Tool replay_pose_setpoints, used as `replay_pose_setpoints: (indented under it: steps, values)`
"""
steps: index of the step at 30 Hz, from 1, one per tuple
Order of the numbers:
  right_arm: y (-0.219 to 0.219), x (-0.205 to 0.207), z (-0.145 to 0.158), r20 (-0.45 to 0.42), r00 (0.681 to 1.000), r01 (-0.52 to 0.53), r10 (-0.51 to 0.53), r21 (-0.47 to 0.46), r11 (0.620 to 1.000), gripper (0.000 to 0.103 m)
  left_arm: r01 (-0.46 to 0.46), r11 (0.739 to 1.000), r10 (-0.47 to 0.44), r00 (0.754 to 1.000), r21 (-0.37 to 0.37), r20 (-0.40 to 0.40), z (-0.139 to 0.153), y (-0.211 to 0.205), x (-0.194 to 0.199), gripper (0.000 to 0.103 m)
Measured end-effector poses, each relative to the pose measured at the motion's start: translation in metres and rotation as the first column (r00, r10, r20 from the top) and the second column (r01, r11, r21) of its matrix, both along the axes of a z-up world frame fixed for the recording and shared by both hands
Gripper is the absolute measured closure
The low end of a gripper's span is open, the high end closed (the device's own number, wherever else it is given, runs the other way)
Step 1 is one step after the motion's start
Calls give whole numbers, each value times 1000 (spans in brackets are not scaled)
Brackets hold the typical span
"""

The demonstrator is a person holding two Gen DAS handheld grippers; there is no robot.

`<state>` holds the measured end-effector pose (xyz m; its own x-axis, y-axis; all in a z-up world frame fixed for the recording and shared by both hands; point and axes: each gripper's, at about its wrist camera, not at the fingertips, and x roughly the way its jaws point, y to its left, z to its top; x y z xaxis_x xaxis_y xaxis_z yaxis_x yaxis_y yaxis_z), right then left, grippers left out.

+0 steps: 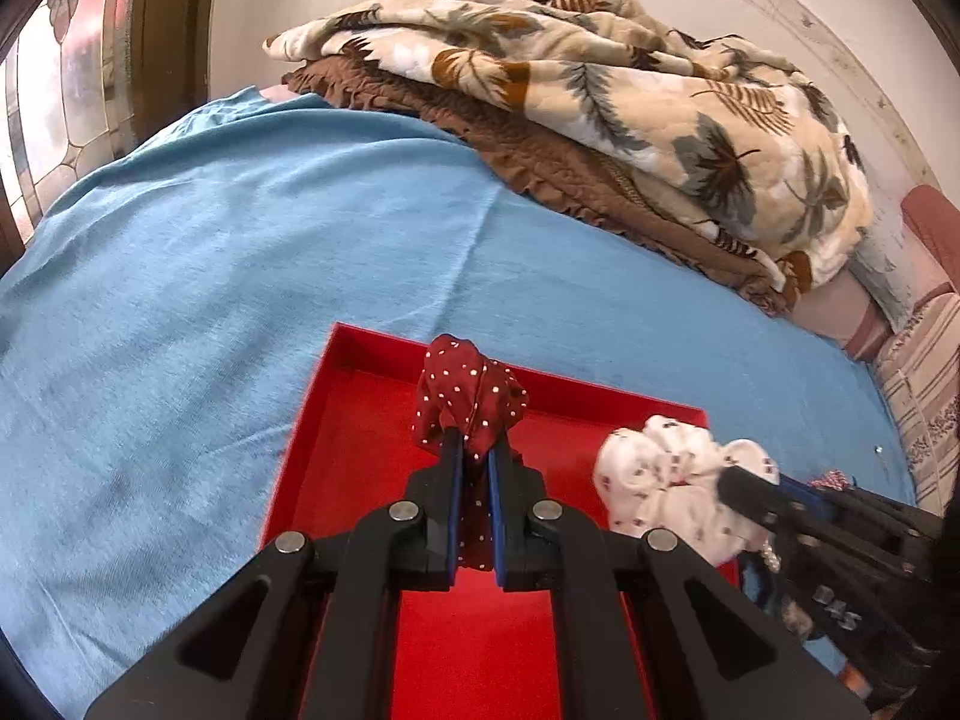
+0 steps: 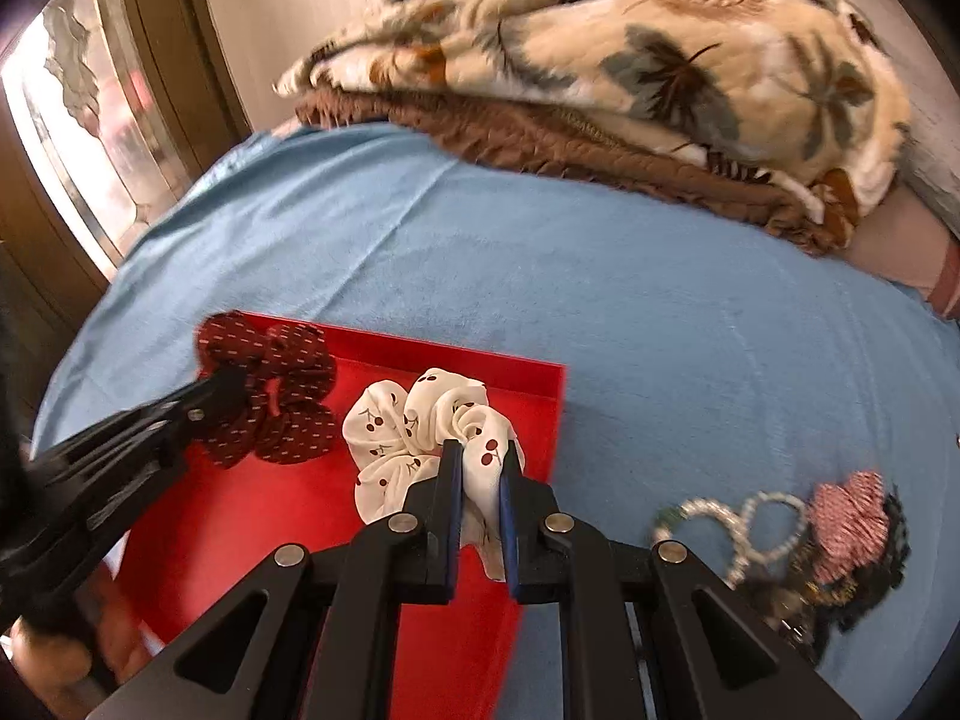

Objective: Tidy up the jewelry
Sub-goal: 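Carry both scrunchies into the red tray and open both tools, then move both open tools back to the remaining accessory pile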

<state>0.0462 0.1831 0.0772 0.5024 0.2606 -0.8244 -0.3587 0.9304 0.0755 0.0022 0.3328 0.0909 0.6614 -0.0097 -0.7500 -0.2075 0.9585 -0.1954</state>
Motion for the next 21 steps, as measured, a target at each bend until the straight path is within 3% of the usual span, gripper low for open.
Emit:
replay_pose_setpoints:
  steps: [4, 7, 12, 21]
  values:
    - [4, 14, -15, -36, 999, 14, -14, -5, 1000, 90, -11, 1000, 10, 1000, -29, -12, -5, 7, 4, 95]
    - [6, 17, -21, -38, 999, 12, -13, -22, 1000, 89, -13, 999, 13, 1000, -43, -9, -3, 8, 3, 87]
    - [2, 14, -14, -29, 999, 19, -19, -11, 1000, 72, -23, 998, 26, 999, -58, 45, 8, 10, -6, 54]
    - [-44, -15, 27, 40, 998, 44, -45, 34, 998, 56, -30, 1000, 29, 996, 8, 90, 21, 2, -28, 47]
